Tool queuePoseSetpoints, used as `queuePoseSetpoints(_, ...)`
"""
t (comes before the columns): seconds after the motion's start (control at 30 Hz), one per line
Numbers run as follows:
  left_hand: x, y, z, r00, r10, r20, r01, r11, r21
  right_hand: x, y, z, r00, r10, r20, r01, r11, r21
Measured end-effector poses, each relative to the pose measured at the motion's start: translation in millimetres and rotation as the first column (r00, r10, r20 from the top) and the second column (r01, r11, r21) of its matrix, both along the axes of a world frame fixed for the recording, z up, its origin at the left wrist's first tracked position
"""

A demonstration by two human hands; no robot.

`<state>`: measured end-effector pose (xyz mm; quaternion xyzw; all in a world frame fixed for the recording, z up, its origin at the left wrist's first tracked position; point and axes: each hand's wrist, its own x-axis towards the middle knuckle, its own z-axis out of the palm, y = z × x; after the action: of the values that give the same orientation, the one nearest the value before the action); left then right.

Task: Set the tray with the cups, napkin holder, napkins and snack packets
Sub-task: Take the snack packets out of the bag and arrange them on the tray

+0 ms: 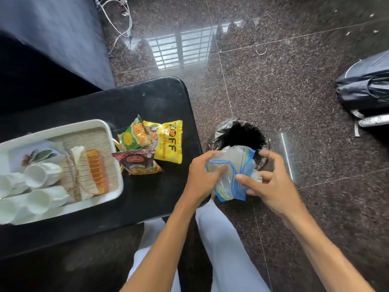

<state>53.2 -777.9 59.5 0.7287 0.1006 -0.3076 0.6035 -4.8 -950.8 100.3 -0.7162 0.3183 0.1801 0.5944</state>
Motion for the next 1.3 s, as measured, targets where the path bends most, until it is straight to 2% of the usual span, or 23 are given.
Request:
queuePoseSetpoints(0.03,6.3,-7.5,-7.3,0.998,-0.055,0.019,0.055,0.998,0.011,5.5,-11.2,-10.8,0.999,0.044,0.001,-0.044,0.999,-0.027)
queuePoseSetpoints(0.13,19.4,-32.9,-27.0,0.961,-0.272,0.045,0.268,0.960,0.076,14.0,-34.6,-53.0,0.968,0.250,-0.035,-0.246,0.904,-0.348)
queuePoseSetpoints(0.2,21.1,-48.2,-36.9,0.924,-0.383,0.005,0.378,0.912,0.157,20.6,-47.5,-82.1,0.984,0.158,-0.087,-0.180,0.850,-0.494)
queuePoseSetpoints(0.27,17.3,-58.7,-42.6,0.943,-0.330,-0.040,0.332,0.926,0.179,23.7,-62.9,-115.0,0.988,-0.045,-0.149,-0.046,0.831,-0.554)
queuePoseSetpoints(0.33,9.3,-62.8,-47.9,0.975,-0.213,-0.061,0.220,0.963,0.157,27.5,-73.0,-146.0,0.956,-0.183,-0.229,0.024,0.828,-0.560)
queuePoseSetpoints(0.43,-1.6,-61.9,-55.7,0.982,-0.137,-0.128,0.150,0.984,0.092,36.2,-78.5,-184.1,0.896,-0.310,-0.317,0.097,0.834,-0.543)
queuePoseSetpoints(0.53,-5.3,-58.8,-64.0,0.979,-0.087,-0.183,0.098,0.994,0.051,46.6,-77.4,-213.7,0.851,-0.343,-0.397,0.062,0.817,-0.573)
queuePoseSetpoints(0.8,-1.3,-57.3,-72.0,0.981,-0.053,-0.185,0.062,0.997,0.045,63.9,-62.5,-263.5,0.804,-0.425,-0.415,0.149,0.820,-0.552)
queuePoseSetpoints(1.03,-4.9,-52.3,-74.9,0.975,-0.004,-0.223,0.002,1.000,-0.012,59.4,-54.5,-272.5,0.824,-0.371,-0.427,0.093,0.833,-0.545)
queuePoseSetpoints(1.2,-10.8,-38.9,-70.2,0.973,0.009,-0.229,-0.007,1.000,0.009,51.9,-51.7,-261.0,0.814,-0.277,-0.511,-0.056,0.838,-0.543)
queuePoseSetpoints(1.3,-12.4,-30.0,-62.6,0.970,0.045,-0.240,-0.040,0.999,0.024,51.4,-44.8,-243.9,0.831,-0.214,-0.513,-0.088,0.860,-0.502)
